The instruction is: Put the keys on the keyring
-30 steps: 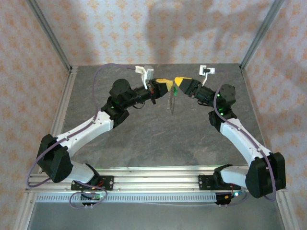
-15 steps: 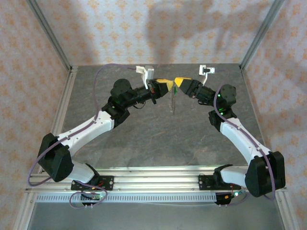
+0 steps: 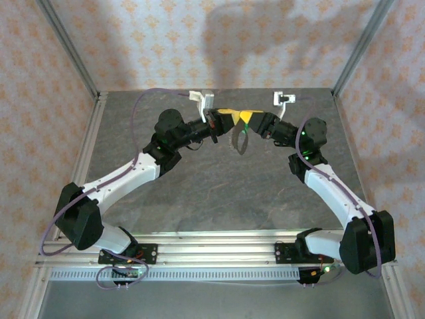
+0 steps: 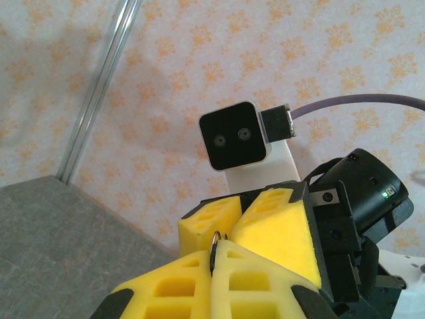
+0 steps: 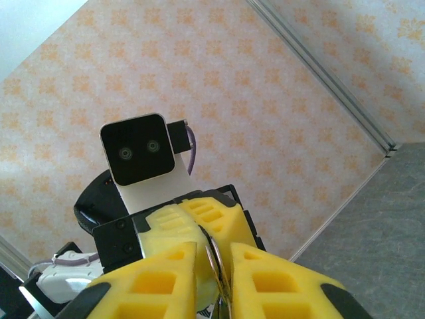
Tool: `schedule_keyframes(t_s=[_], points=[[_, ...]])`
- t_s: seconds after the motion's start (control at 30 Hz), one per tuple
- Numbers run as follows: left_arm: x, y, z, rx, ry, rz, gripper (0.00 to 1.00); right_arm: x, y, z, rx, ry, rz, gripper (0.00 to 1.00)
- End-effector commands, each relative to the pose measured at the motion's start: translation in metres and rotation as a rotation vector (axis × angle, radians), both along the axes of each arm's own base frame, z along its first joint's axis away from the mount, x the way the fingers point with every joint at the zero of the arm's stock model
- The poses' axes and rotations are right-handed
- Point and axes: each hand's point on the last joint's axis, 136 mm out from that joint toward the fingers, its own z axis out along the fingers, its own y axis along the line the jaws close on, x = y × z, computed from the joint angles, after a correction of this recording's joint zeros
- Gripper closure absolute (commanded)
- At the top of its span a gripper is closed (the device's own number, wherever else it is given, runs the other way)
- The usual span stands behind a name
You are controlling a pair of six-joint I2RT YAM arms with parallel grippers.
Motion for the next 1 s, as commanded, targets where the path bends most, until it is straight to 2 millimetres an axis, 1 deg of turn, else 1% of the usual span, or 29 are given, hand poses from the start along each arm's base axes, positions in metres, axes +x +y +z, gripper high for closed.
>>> schedule_keyframes(t_s=[0.0,0.03,0.07,0.1,0.2,0.3,0.5,0.67,0.97], points=[[-0.001,0.004,0.035,-0.077,-0.078,0.021,1.0,-0.014,0.004,0.001,-0.022,-0.054,0.041,0.84],[0.0,0.005,0.035,-0.079,-0.079,0.025,1.0,-0.011,0.003,-0.003,-0.028,-0.045,0.029,0.84],[0.0,0.006,0.035,-0.078,-0.079,0.029,1.0,-0.016,0.0,0.002,-0.026,-0.063,0.02,0.84],[0.0,0.006,0.035,-0.078,-0.078,0.032,1.0,-0.015,-0.002,0.001,-0.024,-0.059,0.004,0.84],[0.001,0.009,0.035,-0.08,-0.078,0.042,1.0,-0.008,-0.01,-0.002,-0.015,-0.043,-0.036,0.77],[0.001,0.01,0.035,-0.084,-0.075,0.041,1.0,-0.005,-0.016,0.0,0.003,-0.037,-0.056,0.77],[0.0,0.009,0.034,-0.082,-0.073,0.035,1.0,-0.006,-0.016,0.003,0.011,-0.041,-0.048,0.8],[0.001,0.008,0.032,-0.082,-0.067,0.029,1.0,-0.007,-0.015,0.008,0.015,-0.052,-0.034,0.7],[0.002,0.004,0.033,-0.08,-0.067,0.012,1.0,-0.006,-0.011,0.016,0.023,-0.067,-0.023,0.69]])
